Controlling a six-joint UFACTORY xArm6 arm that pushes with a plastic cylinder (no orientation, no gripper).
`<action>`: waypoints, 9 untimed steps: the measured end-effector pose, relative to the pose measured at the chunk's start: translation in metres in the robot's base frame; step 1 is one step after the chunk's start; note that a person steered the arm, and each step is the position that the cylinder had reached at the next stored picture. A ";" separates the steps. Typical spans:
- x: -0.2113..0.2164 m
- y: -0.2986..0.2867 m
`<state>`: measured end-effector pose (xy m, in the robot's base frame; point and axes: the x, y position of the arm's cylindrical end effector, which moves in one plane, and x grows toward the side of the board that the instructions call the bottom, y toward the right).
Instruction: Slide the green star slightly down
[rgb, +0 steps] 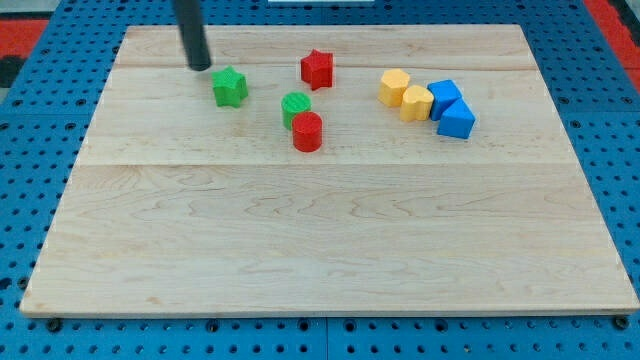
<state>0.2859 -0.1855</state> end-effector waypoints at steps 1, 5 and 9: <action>0.005 -0.013; 0.035 0.042; 0.089 0.036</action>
